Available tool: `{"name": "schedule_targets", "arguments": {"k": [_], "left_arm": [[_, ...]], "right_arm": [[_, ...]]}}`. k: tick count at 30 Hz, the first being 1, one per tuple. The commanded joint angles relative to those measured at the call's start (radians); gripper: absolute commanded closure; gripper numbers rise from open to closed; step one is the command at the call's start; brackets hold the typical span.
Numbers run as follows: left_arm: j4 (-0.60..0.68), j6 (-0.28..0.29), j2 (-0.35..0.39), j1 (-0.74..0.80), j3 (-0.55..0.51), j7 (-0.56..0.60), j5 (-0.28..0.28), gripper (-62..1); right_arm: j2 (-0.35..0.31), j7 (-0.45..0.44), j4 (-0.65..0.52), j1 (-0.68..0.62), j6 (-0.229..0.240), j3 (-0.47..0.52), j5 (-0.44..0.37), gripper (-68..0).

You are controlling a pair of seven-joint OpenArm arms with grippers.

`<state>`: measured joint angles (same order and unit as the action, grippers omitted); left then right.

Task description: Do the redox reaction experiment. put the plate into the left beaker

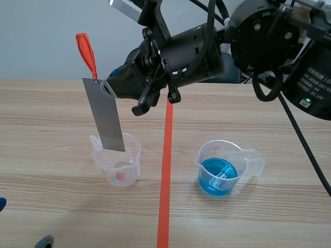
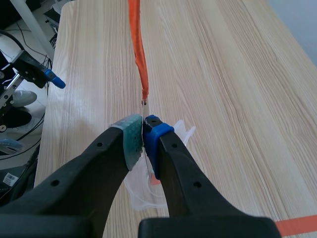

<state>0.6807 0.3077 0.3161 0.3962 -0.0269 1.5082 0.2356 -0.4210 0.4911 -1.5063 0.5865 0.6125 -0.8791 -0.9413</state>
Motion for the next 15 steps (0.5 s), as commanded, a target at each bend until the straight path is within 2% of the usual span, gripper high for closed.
{"name": "schedule_targets", "arguments": {"k": [1, 7, 9, 15], "left_arm": [[0.014, 0.0, 0.0, 0.0, -0.003, 0.043, -0.006, -62.3], [0.014, 0.0, 0.0, 0.0, -0.003, 0.043, -0.006, -62.3], [0.014, 0.0, 0.0, 0.0, -0.003, 0.043, -0.006, -62.3], [0.014, 0.0, 0.0, 0.0, -0.003, 0.043, -0.006, -62.3]], "right_arm": [[0.013, -0.017, 0.022, 0.017, -0.002, 0.008, -0.007, -0.6], [0.051, -0.032, 0.113, 0.017, 0.018, 0.008, 0.003, -0.6], [0.064, -0.047, 0.137, 0.017, 0.043, 0.008, 0.023, -0.6], [0.1, -0.055, 0.187, 0.016, 0.047, 0.008, 0.051, -0.6]]}}
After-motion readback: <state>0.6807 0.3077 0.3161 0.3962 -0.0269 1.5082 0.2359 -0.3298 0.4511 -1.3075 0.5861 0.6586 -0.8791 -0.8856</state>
